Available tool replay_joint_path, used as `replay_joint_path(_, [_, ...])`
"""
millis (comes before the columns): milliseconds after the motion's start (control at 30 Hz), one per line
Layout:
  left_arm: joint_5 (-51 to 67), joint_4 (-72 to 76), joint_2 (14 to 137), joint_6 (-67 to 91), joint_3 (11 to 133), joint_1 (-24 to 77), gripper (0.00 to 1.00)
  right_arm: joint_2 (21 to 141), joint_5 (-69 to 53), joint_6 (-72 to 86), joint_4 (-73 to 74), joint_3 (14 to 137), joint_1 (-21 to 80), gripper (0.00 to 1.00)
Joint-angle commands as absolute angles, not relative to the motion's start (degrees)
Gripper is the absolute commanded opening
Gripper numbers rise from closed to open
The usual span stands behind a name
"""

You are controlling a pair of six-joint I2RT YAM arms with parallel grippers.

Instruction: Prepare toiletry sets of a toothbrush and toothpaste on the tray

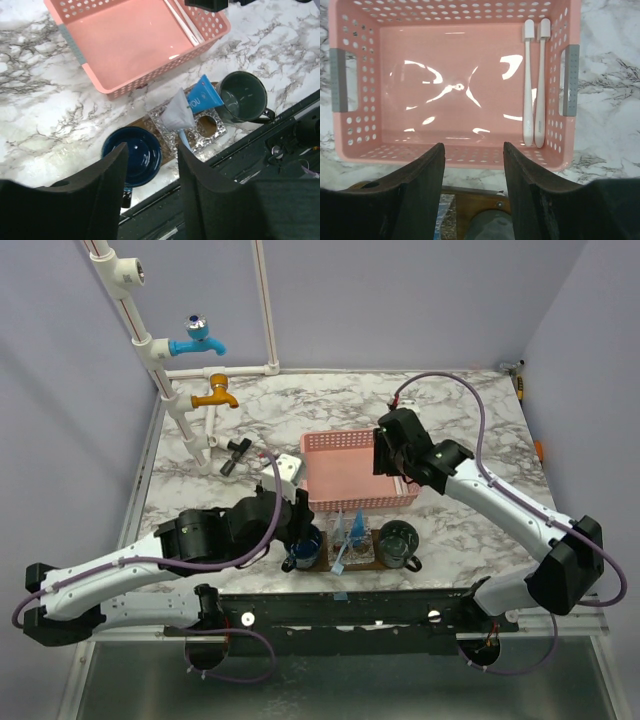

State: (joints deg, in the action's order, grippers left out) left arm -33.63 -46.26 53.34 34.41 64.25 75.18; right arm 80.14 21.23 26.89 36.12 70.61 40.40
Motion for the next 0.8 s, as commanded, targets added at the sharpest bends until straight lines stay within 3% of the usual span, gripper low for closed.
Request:
replay_joint_path(0, [-26.0, -45.0, 49.1, 28.9, 63.8, 68.5, 0.46, 83.2, 16.7, 24.7, 35.7, 71.1, 37.2, 0.54])
replay_joint_path(200, [-22.6, -45.6, 47.0, 24.7, 63.9, 61.0, 0.62, 88.4, 15.1, 23.7, 35.5, 71.5, 33.8, 0.54])
replay_joint_path(467, [-16.8, -45.0, 46.7, 21.4, 62.2, 49.9, 0.73, 97.1, 16.8, 22.5, 36.5, 75.2, 32.1, 0.55])
replay_joint_path(767, [-12.9, -41.6, 46.9, 18.5, 56.3, 40.6, 0.77, 106.2, 17.0, 23.2, 37.3, 80.5, 31.2, 0.60])
